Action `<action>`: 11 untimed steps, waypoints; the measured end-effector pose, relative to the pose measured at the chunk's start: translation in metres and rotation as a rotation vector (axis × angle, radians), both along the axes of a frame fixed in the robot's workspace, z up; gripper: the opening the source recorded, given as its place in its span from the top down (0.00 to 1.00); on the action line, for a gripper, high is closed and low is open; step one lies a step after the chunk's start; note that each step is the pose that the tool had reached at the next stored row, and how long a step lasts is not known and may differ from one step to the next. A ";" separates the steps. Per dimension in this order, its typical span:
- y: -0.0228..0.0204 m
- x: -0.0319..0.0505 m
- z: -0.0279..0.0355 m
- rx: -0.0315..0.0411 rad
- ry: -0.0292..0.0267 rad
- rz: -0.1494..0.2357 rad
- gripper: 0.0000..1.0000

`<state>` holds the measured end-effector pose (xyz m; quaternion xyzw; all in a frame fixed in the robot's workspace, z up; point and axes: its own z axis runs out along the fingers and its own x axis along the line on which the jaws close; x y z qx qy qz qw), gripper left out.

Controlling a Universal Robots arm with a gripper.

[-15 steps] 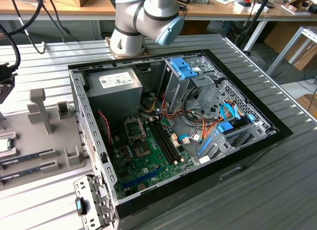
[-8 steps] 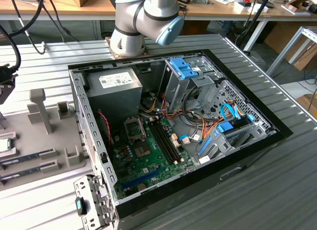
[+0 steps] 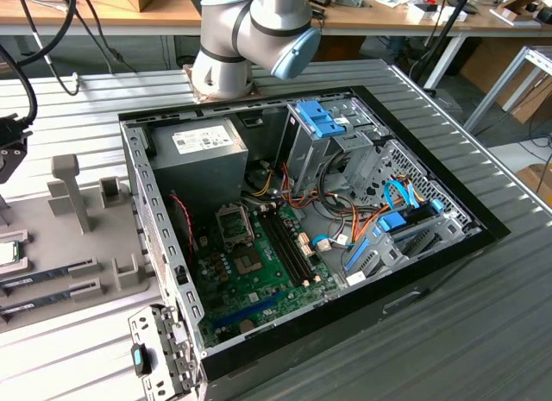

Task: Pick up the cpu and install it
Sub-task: 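Pick up the cpu and move it towards the insertion slot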

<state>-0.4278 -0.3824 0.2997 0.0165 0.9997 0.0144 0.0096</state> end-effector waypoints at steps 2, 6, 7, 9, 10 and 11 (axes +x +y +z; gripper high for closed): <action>0.0000 0.0000 -0.0004 0.0000 0.0000 0.000 0.89; 0.0000 0.0000 -0.0011 0.0000 0.0000 0.000 0.89; 0.0000 0.0000 -0.0014 0.0000 -0.0001 0.000 0.89; 0.0000 0.0000 -0.0021 -0.0001 0.0000 0.000 0.89; 0.0000 0.0000 -0.0024 0.0000 -0.0001 0.000 0.89; 0.0000 0.0000 -0.0026 0.0000 -0.0001 0.000 0.89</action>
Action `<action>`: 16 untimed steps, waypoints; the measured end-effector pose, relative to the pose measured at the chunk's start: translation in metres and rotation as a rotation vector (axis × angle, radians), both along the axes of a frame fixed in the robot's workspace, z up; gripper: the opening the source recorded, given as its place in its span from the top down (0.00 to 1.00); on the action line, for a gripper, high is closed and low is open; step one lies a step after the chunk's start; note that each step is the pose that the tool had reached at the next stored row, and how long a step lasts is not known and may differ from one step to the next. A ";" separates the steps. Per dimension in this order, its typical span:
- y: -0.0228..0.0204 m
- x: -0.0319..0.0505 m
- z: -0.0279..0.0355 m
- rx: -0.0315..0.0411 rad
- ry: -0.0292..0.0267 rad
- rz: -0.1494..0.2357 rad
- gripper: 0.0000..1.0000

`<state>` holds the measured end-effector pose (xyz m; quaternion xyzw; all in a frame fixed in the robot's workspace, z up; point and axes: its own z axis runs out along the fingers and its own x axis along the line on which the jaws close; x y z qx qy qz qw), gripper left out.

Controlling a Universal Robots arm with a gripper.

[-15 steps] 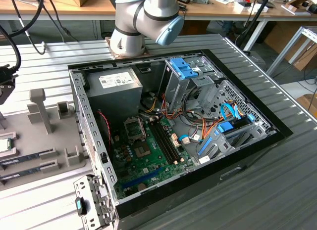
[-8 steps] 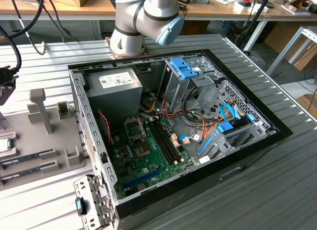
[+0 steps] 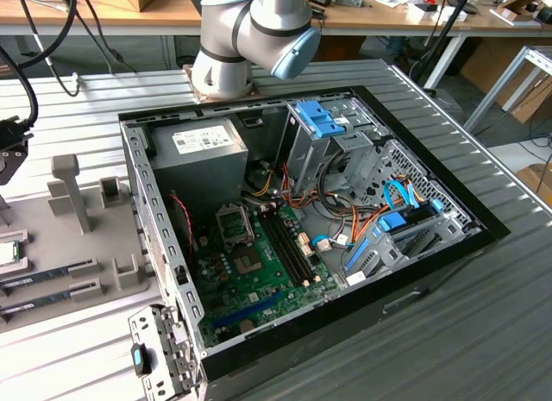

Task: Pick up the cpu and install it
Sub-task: 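Pick up the cpu and move it towards the insertion slot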

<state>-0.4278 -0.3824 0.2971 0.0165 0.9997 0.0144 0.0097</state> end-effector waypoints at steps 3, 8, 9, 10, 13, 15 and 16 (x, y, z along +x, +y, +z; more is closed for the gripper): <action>0.0000 0.0000 -0.0008 0.0000 0.0000 0.000 0.89; 0.0000 0.0000 -0.0023 0.0000 0.0001 0.000 0.89; 0.0000 0.0000 -0.0027 -0.0001 0.0001 0.000 0.89; 0.0000 0.0000 -0.0030 0.0000 0.0000 0.000 0.89; 0.0000 0.0000 -0.0036 0.0000 0.0000 0.000 0.89; 0.0000 0.0000 -0.0043 0.0000 0.0000 0.000 0.89; 0.0000 0.0000 -0.0050 0.0000 0.0000 0.000 0.89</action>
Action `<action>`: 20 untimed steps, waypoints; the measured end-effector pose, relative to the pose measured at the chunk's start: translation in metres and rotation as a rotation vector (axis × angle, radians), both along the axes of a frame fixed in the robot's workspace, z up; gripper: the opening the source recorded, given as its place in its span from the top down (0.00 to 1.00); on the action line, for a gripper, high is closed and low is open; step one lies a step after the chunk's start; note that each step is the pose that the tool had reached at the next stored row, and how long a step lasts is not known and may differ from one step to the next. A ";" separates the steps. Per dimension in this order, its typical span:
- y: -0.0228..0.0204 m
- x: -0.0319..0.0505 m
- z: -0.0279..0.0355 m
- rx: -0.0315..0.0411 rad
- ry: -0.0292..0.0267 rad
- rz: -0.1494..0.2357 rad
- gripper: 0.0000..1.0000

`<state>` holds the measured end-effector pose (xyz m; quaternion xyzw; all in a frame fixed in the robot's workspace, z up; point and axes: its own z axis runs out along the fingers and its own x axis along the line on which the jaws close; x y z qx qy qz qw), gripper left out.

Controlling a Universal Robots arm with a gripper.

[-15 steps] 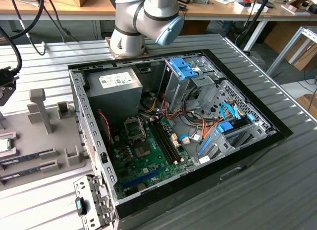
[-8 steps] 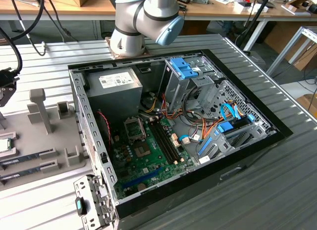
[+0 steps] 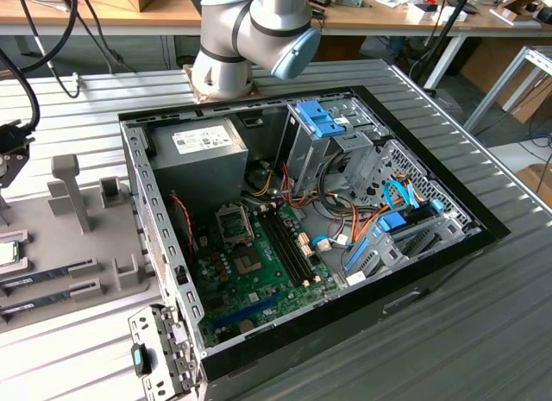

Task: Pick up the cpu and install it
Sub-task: 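Pick up the cpu and move it towards the insertion slot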

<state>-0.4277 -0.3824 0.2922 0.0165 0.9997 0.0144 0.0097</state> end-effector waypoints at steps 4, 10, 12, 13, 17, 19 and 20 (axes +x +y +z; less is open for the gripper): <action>0.0018 0.0000 -0.0012 -0.0001 0.0000 0.000 0.89; 0.0062 -0.0013 -0.0048 -0.0001 0.0002 0.000 0.89; 0.0065 -0.0030 -0.0064 0.0000 -0.0001 0.000 0.89; 0.0066 -0.0035 -0.0071 0.0000 -0.0001 0.000 0.89; 0.0068 -0.0040 -0.0118 0.0000 -0.0001 0.000 0.89; 0.0068 -0.0041 -0.0129 -0.0001 0.0001 0.000 0.89; 0.0068 -0.0041 -0.0129 -0.0001 0.0002 0.000 0.89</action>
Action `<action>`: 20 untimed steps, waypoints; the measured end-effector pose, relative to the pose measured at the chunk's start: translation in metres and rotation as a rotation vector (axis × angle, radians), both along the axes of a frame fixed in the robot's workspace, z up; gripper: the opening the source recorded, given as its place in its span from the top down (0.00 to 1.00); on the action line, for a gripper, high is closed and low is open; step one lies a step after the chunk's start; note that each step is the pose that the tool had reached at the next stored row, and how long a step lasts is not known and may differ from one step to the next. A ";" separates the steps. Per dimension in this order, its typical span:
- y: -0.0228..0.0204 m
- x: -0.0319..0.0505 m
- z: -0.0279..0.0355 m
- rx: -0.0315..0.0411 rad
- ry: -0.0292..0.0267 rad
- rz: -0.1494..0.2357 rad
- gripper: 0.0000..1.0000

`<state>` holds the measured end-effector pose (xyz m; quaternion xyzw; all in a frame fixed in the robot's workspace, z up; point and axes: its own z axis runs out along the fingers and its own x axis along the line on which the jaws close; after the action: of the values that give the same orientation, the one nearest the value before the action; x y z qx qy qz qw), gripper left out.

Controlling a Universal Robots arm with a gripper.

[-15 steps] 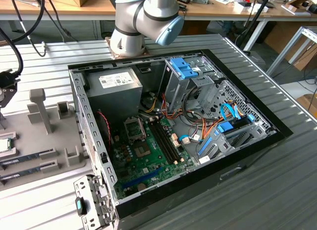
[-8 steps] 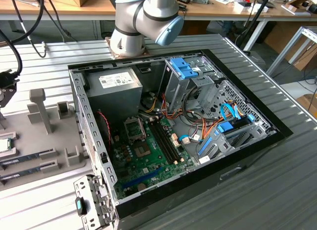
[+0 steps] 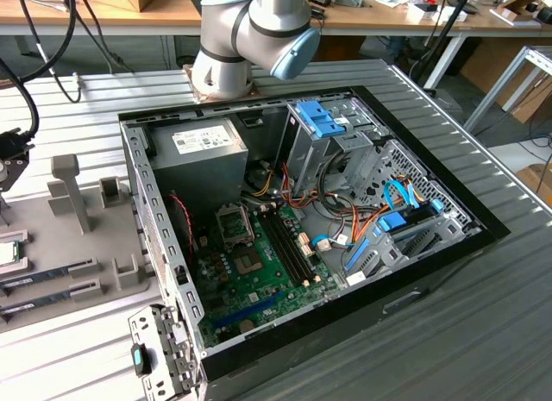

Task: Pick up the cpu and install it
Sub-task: 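Pick up the cpu and move it towards the insertion slot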

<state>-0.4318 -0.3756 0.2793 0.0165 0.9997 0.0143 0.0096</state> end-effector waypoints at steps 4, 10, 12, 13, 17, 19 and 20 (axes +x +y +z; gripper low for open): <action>0.0000 0.0000 -0.0001 0.0001 -0.0002 0.000 0.89; 0.0000 0.0000 -0.0002 0.0001 -0.0001 0.000 0.76; 0.0000 0.0000 -0.0002 0.0001 -0.0002 0.000 0.64; 0.0000 0.0000 -0.0003 0.0001 -0.0002 0.000 0.58; 0.0000 0.0000 -0.0003 0.0001 -0.0001 0.000 0.46; 0.0000 0.0000 -0.0003 0.0001 -0.0002 0.000 0.46; 0.0000 0.0000 -0.0003 0.0001 -0.0001 0.000 0.46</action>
<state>-0.4318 -0.3756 0.2789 0.0165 0.9997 0.0144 0.0096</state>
